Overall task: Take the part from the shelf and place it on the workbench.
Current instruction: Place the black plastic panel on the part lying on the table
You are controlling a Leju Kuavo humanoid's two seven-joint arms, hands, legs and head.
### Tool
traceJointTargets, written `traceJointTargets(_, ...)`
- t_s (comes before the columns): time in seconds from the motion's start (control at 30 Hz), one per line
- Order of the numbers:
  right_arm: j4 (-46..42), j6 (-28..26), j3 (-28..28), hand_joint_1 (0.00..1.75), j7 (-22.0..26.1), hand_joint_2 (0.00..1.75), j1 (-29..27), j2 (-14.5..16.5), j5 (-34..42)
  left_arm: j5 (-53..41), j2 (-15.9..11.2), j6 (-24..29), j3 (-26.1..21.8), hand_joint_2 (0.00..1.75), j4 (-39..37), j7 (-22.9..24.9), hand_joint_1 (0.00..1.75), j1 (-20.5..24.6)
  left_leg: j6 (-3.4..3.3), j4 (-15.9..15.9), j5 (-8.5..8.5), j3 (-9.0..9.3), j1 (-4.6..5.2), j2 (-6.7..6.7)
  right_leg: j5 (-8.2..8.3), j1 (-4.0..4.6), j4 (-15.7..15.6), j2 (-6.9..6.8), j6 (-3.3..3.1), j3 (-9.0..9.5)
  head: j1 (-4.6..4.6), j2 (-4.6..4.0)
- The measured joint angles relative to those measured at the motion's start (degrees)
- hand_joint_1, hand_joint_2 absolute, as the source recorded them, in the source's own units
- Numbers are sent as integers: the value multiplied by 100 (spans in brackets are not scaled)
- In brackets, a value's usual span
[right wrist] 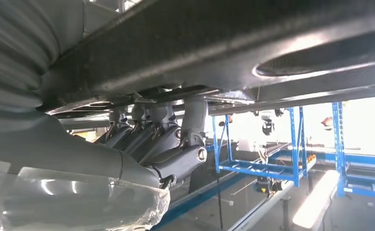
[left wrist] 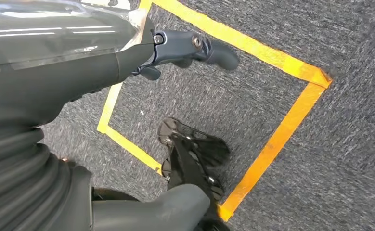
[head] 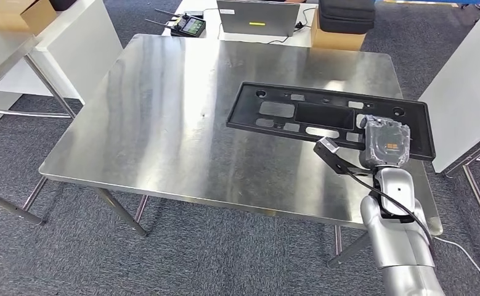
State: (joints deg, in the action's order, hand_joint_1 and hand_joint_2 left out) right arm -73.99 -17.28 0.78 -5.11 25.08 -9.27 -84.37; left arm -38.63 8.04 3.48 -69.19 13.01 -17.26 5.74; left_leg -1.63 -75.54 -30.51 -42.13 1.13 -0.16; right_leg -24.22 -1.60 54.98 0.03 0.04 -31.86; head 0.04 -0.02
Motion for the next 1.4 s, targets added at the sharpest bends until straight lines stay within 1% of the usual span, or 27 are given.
traceJointTargets(0.03, 96, -25, -10, 175, 23, 175, 16, 5, -3, 5, -3, 4, -3, 175, 1, 1, 0, -2, 12, -136, -175, -180, -13, 5, -25, -7, -11, 6, 4, 31, -8, 0)
traceJointTargets(0.07, 207, -49, -22, 175, 55, 175, 35, 10, -13, 13, -5, 14, -11, 175, 0, 5, 0, -4, 11, -109, -253, -274, -19, 5, -57, -10, -14, 10, 9, 65, -13, 0)
traceJointTargets(0.1, 332, -72, -31, 175, 89, 175, 66, 20, -27, 29, -8, 32, -23, 175, 0, 13, 0, -5, -1, 85, -180, -270, -20, 3, -90, -8, -15, 14, 10, 102, -20, 0)
traceJointTargets(0.17, 633, -139, -37, 175, 145, 175, 185, 68, -89, 77, -16, 84, -68, 175, 0, 31, 0, -3, -61, 816, 303, -35, -13, 0, -152, 5, -18, 24, 24, 179, -27, 0)
traceJointTargets(0.2, 818, -191, -38, 175, 157, 175, 282, 105, -128, 106, -21, 112, -97, 175, 1, 37, 0, 2, -85, 1232, 454, 109, -2, 1, -187, 28, -12, 41, 44, 198, -42, 0)
traceJointTargets(0.23, 1005, -245, -37, 175, 163, 175, 391, 142, -166, 129, -25, 133, -125, 175, 1, 40, 0, 9, -113, 1535, 527, 230, 4, -5, -230, 59, -17, 54, 66, 202, -61, 0)
traceJointTargets(0.27, 1194, -305, -37, 175, 164, 175, 506, 181, -193, 156, -28, 152, -148, 175, 1, 41, 0, 14, -135, 1732, 510, 308, -3, -13, -249, 99, 8, 69, 96, 222, -75, 0)
traceJointTargets(0.3, 1378, -361, -37, 175, 164, 175, 616, 216, -210, 177, -27, 168, -168, 175, 0, 42, 0, 19, -156, 1835, 441, 369, -11, -13, -268, 134, 25, 82, 122, 239, -94, 0)
traceJointTargets(0.37, 1703, -439, -37, 175, 168, 175, 782, 276, -218, 215, -17, 185, -212, 175, -2, 37, 0, 17, -221, 1856, 614, 480, -41, 13, -349, 157, 112, 68, 158, 298, -100, 0)
traceJointTargets(0.4, 1859, -469, -38, 175, 172, 175, 849, 299, -219, 232, -13, 180, -237, 175, -2, 22, 0, 18, -255, 1843, 714, 529, -37, 33, -449, 154, 264, 55, 163, 252, -99, 0)
traceJointTargets(0.43, 2009, -496, -38, 175, 175, 175, 906, 319, -218, 249, -10, 164, -257, 175, -2, -5, 0, 22, -285, 1830, 800, 558, -31, 42, -587, 147, 544, 41, 158, 128, -94, 0)
traceJointTargets(0.5, 2334, -584, -38, 175, 179, 175, 995, 359, -227, 285, -10, 115, -278, 175, -2, -73, 0, 32, -325, 1807, 798, 575, 0, 24, -913, 149, 1341, 29, 122, -318, -85, 0)
traceJointTargets(0.53, 2494, -630, -38, 175, 178, 175, 1015, 376, -233, 297, -10, 97, -283, 175, -2, -98, 0, 33, -337, 1804, 780, 581, 20, 6, -1031, 155, 1629, 27, 108, -524, -86, 0)
traceJointTargets(0.57, 2642, -671, -38, 175, 177, 175, 1024, 391, -241, 305, -9, 85, -292, 175, -2, -114, 0, 31, -351, 1803, 758, 594, 48, -15, -1057, 172, 1712, 26, 103, -633, -83, 0)
traceJointTargets(0.6, 2759, -697, -37, 175, 175, 175, 1031, 402, -248, 309, -8, 81, -303, 175, -2, -122, 0, 29, -366, 1802, 737, 615, 82, -33, -970, 200, 1559, 26, 104, -627, -81, 0)
traceJointTargets(0.63, 2855, -711, -37, 175, 175, 175, 1045, 412, -252, 309, -4, 80, -315, 175, -2, -126, 0, 28, -382, 1802, 716, 645, 125, -49, -780, 242, 1195, 24, 93, -518, -82, 0)
traceJointTargets(0.7, 2985, -733, -38, 175, 174, 175, 1085, 430, -258, 309, 20, 76, -338, 175, -10, -132, 0, 26, -405, 1817, 680, 708, 160, -66, -338, 333, 462, 42, -29, -262, -143, 0)
traceJointTargets(0.73, 3036, -743, -38, 175, 174, 175, 1114, 439, -258, 310, 32, 76, -349, 175, -15, -137, 0, 28, -400, 1827, 668, 726, 147, -73, -192, 366, 225, 55, -101, -166, -181, 0)
traceJointTargets(0.77, 3076, -752, -39, 175, 174, 175, 1145, 447, -257, 312, 43, 74, -360, 175, -21, -141, 0, 27, -384, 1839, 661, 734, 114, -79, -108, 382, 124, 69, -166, -113, -214, 0)
traceJointTargets(0.8, 3118, -758, -39, 175, 175, 175, 1183, 458, -252, 314, 49, 71, -373, 175, -24, -153, 0, 25, -361, 1851, 660, 737, 84, -84, -78, 387, 59, 72, -196, -83, -234, 0)
traceJointTargets(0.87, 3242, -774, -50, 175, 182, 175, 1250, 472, -219, 318, 61, 45, -391, 175, -28, -212, 0, 17, -320, 1864, 657, 747, 47, -91, -42, 389, 7, 75, -230, -24, -207, 0)
traceJointTargets(0.93, 3454, -859, -83, 175, 187, 175, 1277, 492, -173, 313, 72, 6, -404, 175, -31, -323, 0, 15, -301, 1868, 645, 754, 43, -100, -49, 382, 3, 75, -242, -22, -199, 0)
traceJointTargets(1.0, 3722, -1026, -131, 175, 188, 175, 1271, 530, -139, 285, 75, 0, -407, 175, -31, -424, 0, 18, -291, 1869, 630, 756, 47, -103, -62, 377, -2, 74, -230, -22, -198, 0)
traceJointTargets(1.13, 4213, -1292, -246, 175, 187, 175, 1203, 592, -80, 258, 70, -34, -409, 175, -29, -497, 0, 19, -293, 1868, 615, 759, 53, -103, -80, 366, -8, 74, -167, -21, -200, 0)
traceJointTargets(1.2, 4356, -1330, -285, 175, 188, 175, 1174, 611, -73, 252, 68, -45, -410, 175, -28, -489, 0, 18, -292, 1868, 614, 761, 53, -102, -79, 368, -8, 74, -166, -21, -201, 0)
traceJointTargets(1.33, 4547, -1419, -348, 0, 186, 0, 1128, 673, -105, 245, 67, -5, -414, 175, -29, -237, 0, 19, -287, 1869, 610, 772, 46, -97, -79, 377, -7, 76, -166, -16, -201, 0)
traceJointTargets(1.4, 4615, -1458, -360, 0, 186, 0, 1119, 723, -141, 281, 66, 74, -418, 87, -30, -36, 0, 21, -285, 1870, 609, 782, 41, -92, -79, 382, -7, 78, -167, -9, -201, 0)
